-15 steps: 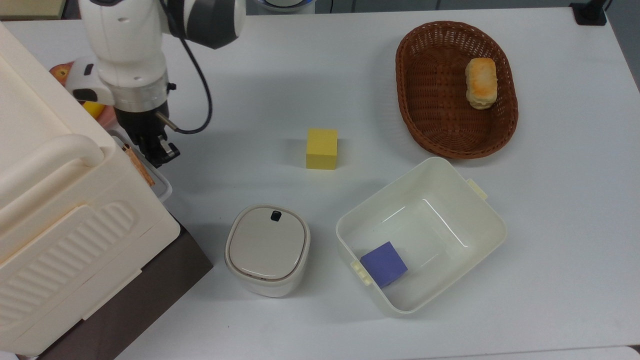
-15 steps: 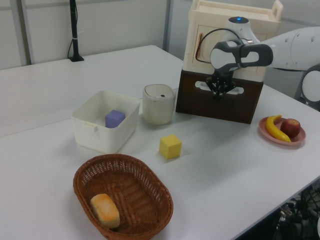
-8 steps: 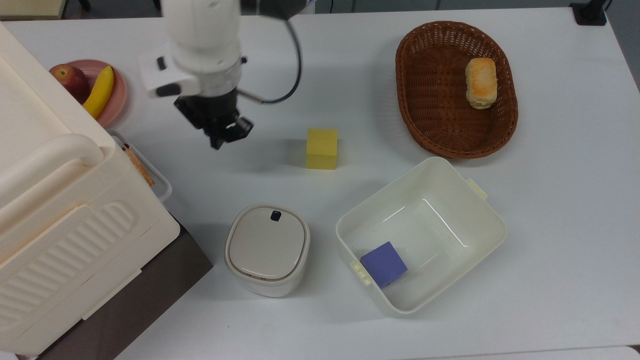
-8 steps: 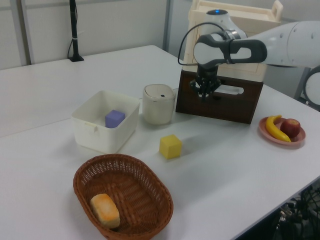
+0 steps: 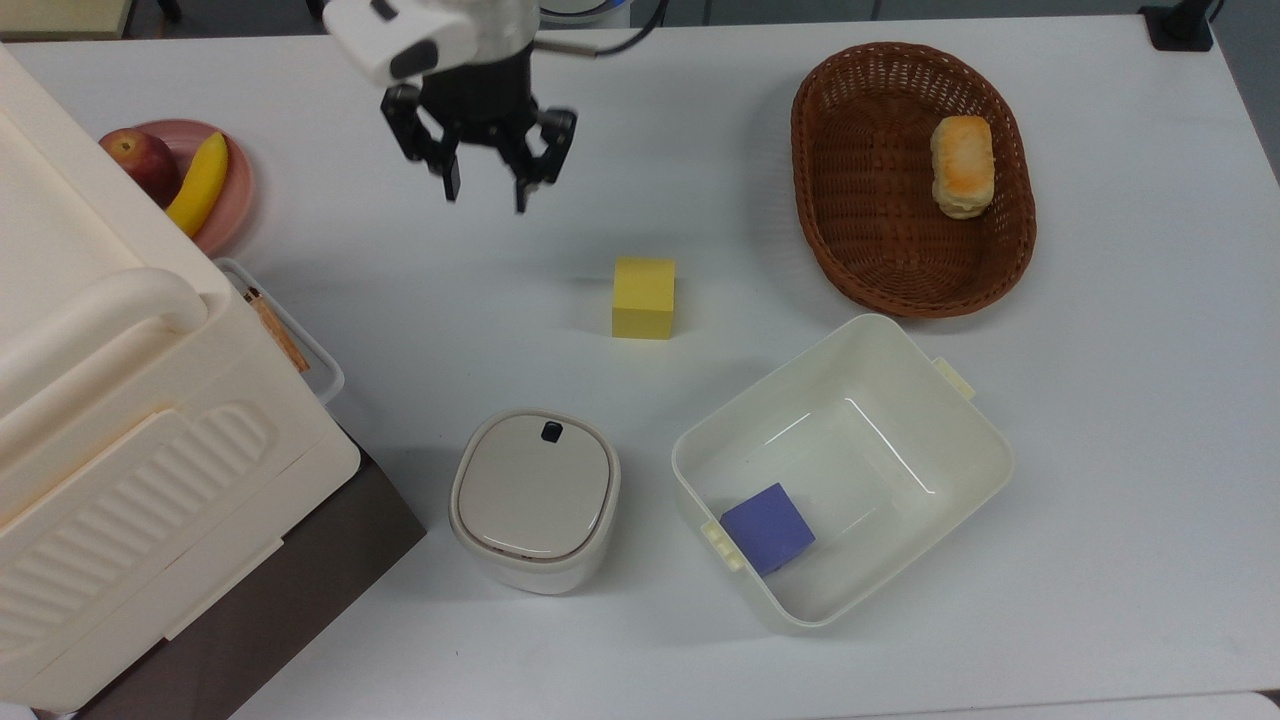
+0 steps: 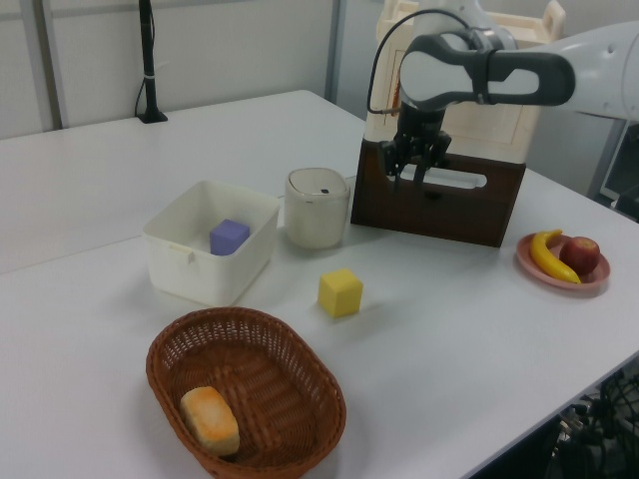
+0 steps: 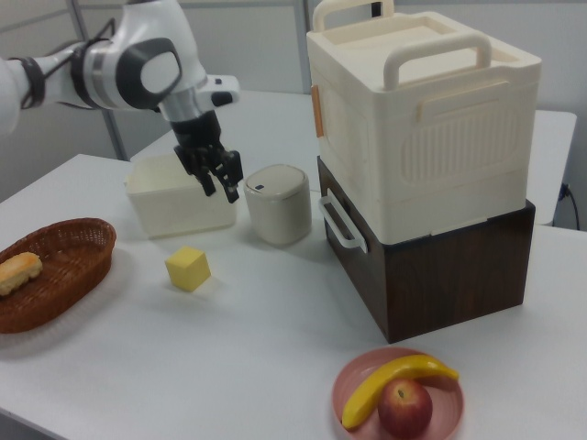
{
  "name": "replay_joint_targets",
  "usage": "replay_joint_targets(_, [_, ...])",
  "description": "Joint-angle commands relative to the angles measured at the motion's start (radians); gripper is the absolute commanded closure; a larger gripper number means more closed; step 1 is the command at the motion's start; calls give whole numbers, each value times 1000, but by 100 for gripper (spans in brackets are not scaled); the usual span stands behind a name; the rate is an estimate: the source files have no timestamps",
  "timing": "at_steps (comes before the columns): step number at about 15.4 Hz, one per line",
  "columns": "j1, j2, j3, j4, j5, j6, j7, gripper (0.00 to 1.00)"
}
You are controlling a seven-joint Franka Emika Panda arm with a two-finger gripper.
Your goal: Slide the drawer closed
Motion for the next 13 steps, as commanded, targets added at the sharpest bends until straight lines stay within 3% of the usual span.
replay_joint_targets(1, [28, -70, -23, -64, 19, -10, -33, 0])
replay_joint_targets(4, [49, -70, -60, -59, 20, -30, -23, 0])
replay_joint_targets(13, [52, -56, -60, -55, 24, -36, -19, 0])
